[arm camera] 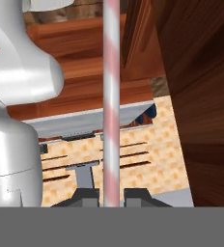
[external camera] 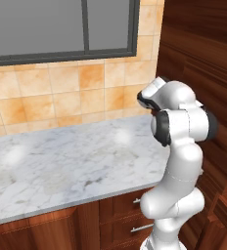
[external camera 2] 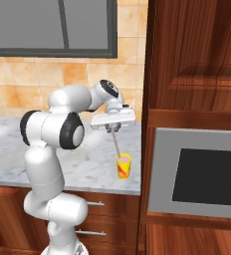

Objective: Pick up the straw from the right drawer and put it inside the smoothie cup.

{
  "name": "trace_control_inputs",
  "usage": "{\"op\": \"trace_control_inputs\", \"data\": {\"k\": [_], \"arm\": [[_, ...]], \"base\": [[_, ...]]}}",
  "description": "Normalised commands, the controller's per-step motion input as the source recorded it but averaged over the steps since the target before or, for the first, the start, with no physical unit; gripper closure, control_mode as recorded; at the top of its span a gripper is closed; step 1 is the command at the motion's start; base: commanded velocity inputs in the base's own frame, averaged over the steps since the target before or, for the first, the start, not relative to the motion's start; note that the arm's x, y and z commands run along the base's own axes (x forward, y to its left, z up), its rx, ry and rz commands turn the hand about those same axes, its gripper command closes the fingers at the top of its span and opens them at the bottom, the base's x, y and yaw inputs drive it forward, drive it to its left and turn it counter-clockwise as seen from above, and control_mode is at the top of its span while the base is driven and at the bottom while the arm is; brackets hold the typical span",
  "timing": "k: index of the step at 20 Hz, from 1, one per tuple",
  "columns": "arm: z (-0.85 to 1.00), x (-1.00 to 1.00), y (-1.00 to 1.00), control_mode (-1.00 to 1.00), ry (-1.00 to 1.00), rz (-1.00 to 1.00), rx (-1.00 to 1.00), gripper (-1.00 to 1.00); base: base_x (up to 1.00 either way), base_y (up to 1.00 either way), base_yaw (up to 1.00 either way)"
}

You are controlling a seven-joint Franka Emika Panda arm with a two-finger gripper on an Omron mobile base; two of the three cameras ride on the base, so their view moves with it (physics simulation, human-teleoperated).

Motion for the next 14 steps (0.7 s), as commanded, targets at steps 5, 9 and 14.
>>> {"op": "trace_control_inputs", "data": {"k": [5, 9, 14], "arm": [[-0.22, 0.19, 0.0, -1.0, 0.0, 0.0, 0.0, 1.0], [-0.27, 0.14, 0.0, -1.0, 0.0, 0.0, 0.0, 1.0], [-0.23, 0.07, -0.02, -1.0, 0.0, 0.0, 0.0, 1.0]], "base": [[0.0, 0.0, 0.0], [0.0, 0.0, 0.0], [0.0, 0.0, 0.0]]}}
